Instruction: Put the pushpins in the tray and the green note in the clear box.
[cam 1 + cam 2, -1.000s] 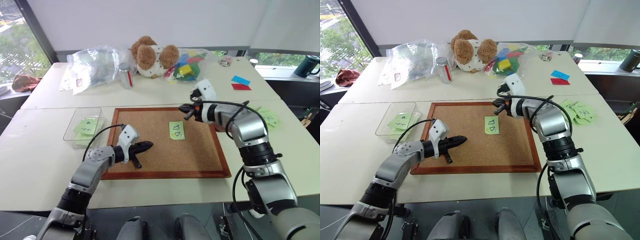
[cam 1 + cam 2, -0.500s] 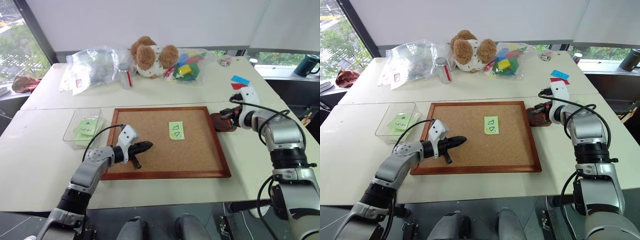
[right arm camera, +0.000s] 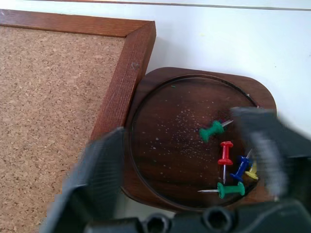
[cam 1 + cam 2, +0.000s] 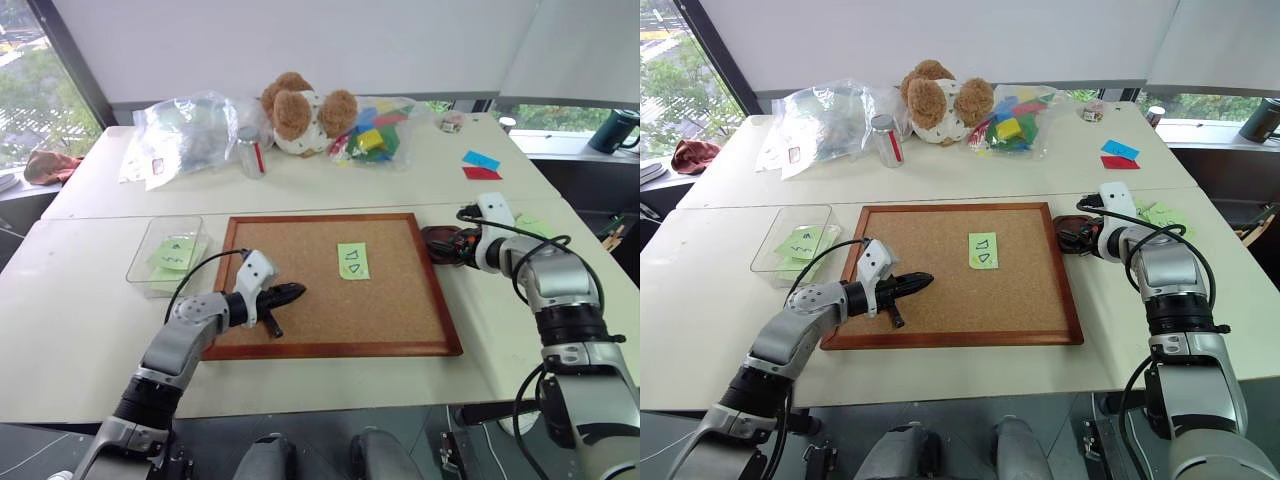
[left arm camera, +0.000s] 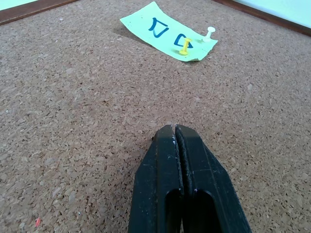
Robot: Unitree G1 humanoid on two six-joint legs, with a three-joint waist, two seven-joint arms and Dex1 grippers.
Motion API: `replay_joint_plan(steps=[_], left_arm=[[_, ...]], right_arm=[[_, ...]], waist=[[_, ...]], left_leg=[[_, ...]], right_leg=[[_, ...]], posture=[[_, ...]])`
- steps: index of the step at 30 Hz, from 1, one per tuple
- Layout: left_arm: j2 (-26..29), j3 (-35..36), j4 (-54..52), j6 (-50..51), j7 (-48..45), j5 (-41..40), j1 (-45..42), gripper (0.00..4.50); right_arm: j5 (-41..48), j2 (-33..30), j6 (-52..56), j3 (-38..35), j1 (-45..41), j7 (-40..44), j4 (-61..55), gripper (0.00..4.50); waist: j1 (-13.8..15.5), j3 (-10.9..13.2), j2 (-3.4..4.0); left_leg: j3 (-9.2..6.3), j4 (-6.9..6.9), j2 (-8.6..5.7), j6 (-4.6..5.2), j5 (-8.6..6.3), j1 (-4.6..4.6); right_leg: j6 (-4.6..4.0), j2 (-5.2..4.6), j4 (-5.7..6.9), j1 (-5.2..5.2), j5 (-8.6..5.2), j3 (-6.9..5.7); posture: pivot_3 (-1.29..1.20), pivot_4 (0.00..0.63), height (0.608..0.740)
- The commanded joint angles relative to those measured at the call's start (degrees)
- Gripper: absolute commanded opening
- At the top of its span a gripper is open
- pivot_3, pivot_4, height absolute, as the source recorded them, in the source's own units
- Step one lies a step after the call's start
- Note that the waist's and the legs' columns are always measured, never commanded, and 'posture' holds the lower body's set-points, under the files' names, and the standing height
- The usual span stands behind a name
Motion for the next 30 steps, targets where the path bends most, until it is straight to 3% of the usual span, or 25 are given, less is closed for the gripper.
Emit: replay_joint_plan(steps=[1, 7, 18, 21, 24, 30], left_arm=[[1.0, -0.9, 2.1, 2.1, 0.0, 1.8, 2.2, 0.02], [0.8, -1.1, 2.2, 2.1, 0.0, 2.0, 1.9, 0.02], [0.7, -1.0, 2.4, 2.1, -0.1, 1.9, 1.5, 0.02], [0.8, -0.9, 2.5, 2.1, -0.2, 1.8, 1.3, 0.02], [0.9, -0.8, 2.4, 2.2, -0.1, 1.8, 1.4, 0.02], [0.9, -0.7, 2.0, 2.4, 0.0, 1.8, 1.5, 0.02]], right_arm=[[0.8, -1.0, 0.0, -1.1, -1.9, 0.7, -3.1, 4.46], [2.5, -1.9, 2.7, -0.6, -1.7, 3.4, -10.2, 4.46], [9.5, 1.1, 10.3, 6.7, 6.0, 9.3, -35.6, 4.46], [9.5, 1.7, 10.5, 8.0, 7.4, 8.6, -36.8, 3.67], [9.3, 2.0, 10.4, 9.2, 7.8, 7.9, -36.9, 2.27], [8.0, 2.8, 8.2, 12.0, 9.0, 7.2, -34.5, 2.27]], waist=[[0.0, 0.0, 0.00], [0.1, 0.0, 0.00], [0.2, 0.0, 0.00], [0.2, 0.0, 0.00], [0.2, 0.0, 0.00], [0.2, 0.0, -0.01]], left_leg=[[0.00, 0.00, 0.00, 0.00, 0.00, 0.00], [0.00, 0.00, 0.00, 0.00, 0.00, 0.00], [-0.01, -0.02, 0.02, 0.03, -0.02, -0.01], [-0.01, -0.01, 0.01, 0.03, -0.02, -0.01], [-0.01, 0.00, 0.01, 0.03, -0.02, -0.01], [-0.01, -0.02, 0.02, 0.03, -0.02, -0.01]], right_leg=[[0.00, 0.00, 0.00, 0.00, 0.00, 0.00], [0.00, 0.00, -0.01, 0.00, 0.00, 0.00], [0.00, -0.01, -0.04, 0.00, 0.00, 0.00], [0.00, -0.02, -0.04, 0.00, 0.00, 0.01], [0.00, -0.03, -0.05, 0.01, 0.00, 0.00], [0.00, -0.03, -0.05, 0.00, 0.00, 0.00]], posture=[[0.00, 0.150, 0.740], [0.00, 0.150, 0.740], [0.00, 0.150, 0.740], [0.00, 0.150, 0.740], [0.00, 0.150, 0.740], [0.00, 0.150, 0.740]])
